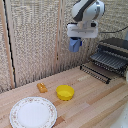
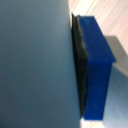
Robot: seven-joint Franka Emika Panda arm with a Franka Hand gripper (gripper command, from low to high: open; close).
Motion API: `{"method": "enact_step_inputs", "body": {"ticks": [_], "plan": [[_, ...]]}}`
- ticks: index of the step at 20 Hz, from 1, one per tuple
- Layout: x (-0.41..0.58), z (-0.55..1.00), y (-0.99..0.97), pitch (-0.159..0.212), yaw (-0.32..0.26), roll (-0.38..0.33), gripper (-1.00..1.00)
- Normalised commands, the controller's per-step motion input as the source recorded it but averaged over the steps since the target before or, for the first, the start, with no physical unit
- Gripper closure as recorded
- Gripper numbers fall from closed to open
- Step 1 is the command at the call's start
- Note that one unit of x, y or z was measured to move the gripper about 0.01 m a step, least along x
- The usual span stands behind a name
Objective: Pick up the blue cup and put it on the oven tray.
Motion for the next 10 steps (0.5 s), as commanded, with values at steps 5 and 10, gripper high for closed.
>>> {"method": "enact_step_inputs", "body": {"ticks": [5, 10], "plan": [[0.150, 0.62, -0.63, 0.114, -0.190, -0.003, 1.00], [0.005, 0.56, -0.76, 0.160, -0.149, 0.000, 1.00]]}}
